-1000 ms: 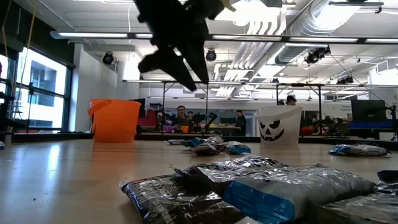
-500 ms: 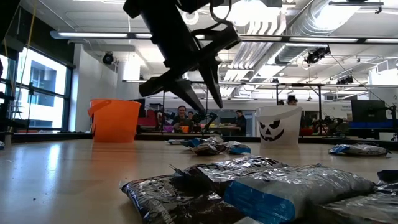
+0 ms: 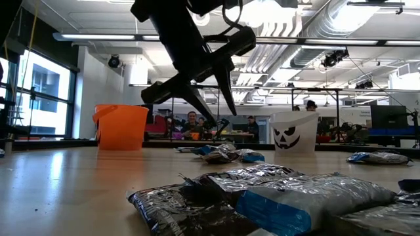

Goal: Sort candy
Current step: Put the brown chocolate into the orange bucket

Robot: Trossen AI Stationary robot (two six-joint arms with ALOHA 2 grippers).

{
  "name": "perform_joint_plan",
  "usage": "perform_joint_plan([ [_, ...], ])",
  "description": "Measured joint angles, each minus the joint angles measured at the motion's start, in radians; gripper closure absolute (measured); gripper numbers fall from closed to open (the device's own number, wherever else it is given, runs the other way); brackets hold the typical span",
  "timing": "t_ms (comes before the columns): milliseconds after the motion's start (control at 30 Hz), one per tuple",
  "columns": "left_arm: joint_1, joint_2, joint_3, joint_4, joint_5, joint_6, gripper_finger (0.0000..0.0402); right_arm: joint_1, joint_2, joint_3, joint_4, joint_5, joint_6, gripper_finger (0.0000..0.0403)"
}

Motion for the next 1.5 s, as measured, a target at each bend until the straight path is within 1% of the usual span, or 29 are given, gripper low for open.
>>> perform_joint_plan([
  [200, 0.003, 0.002, 0.000, -0.019, 0.012, 0.000, 0.0273, 0.000, 0.000, 0.000, 0.000, 0.000, 0.000, 0.0253],
  [333, 0.003, 0.027, -0.002, -0.042, 0.023, 0.001, 0.0273, 0.000, 0.000, 0.000, 0.000, 0.000, 0.000, 0.0253],
  [400, 0.005, 0.047, 0.002, -0.009, 0.039, 0.012, 0.0273, 0.000, 0.000, 0.000, 0.000, 0.000, 0.000, 0.0253],
  [467, 0.005, 0.055, -0.003, -0.030, 0.043, 0.021, 0.0273, 0.000, 0.000, 0.000, 0.000, 0.000, 0.000, 0.0253],
  [533, 0.006, 0.072, 0.002, 0.015, 0.053, 0.029, 0.0273, 0.000, 0.000, 0.000, 0.000, 0.000, 0.000, 0.0253],
  [733, 0.019, 0.093, -0.001, -0.011, 0.051, 0.061, 0.0273, 0.000, 0.000, 0.000, 0.000, 0.000, 0.000, 0.0253],
  [933, 0.032, 0.139, 0.003, 0.028, 0.051, 0.089, 0.0273, 0.000, 0.000, 0.000, 0.000, 0.000, 0.000, 0.0253],
  [1233, 0.031, 0.156, 0.003, 0.049, 0.043, 0.106, 0.0274, 0.000, 0.000, 0.000, 0.000, 0.000, 0.000, 0.0253],
  [1367, 0.031, 0.158, 0.002, 0.049, 0.043, 0.106, 0.0295, 0.000, 0.000, 0.000, 0.000, 0.000, 0.000, 0.0253],
  [1500, 0.031, 0.159, 0.001, 0.053, 0.043, 0.106, 0.0337, 0.000, 0.000, 0.000, 0.000, 0.000, 0.000, 0.0253],
])
